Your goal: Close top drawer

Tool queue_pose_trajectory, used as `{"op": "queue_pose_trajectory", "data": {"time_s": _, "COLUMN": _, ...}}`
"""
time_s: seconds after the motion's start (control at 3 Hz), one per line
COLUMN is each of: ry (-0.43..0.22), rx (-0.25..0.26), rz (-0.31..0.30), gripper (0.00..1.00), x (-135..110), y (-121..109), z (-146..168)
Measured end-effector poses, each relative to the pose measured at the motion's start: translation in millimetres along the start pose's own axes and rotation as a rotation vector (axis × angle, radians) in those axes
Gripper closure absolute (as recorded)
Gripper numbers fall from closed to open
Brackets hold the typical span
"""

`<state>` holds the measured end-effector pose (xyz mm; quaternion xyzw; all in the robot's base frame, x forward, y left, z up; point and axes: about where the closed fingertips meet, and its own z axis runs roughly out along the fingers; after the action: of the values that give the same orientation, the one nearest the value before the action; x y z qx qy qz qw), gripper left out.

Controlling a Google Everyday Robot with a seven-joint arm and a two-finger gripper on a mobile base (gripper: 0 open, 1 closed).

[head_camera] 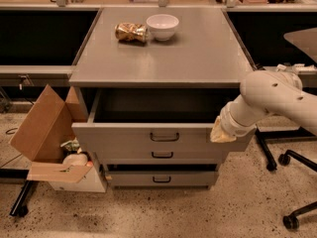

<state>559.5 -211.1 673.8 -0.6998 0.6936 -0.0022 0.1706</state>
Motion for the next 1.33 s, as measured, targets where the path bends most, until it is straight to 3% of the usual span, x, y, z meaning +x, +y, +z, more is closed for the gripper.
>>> {"op": "queue_pose_trajectory", "data": {"time_s": 1.0, "ry": -0.023, "rx": -0.019, "rz": 0.019, "gripper": 0.09, "x": -6, "y": -35, "z": 8}}
{"op": "queue_pose_trajectory", "data": {"time_s": 1.33, "ry": -0.030, "rx": -0.026, "rz": 0.021, "gripper": 0.00, "x": -7, "y": -38, "z": 11}}
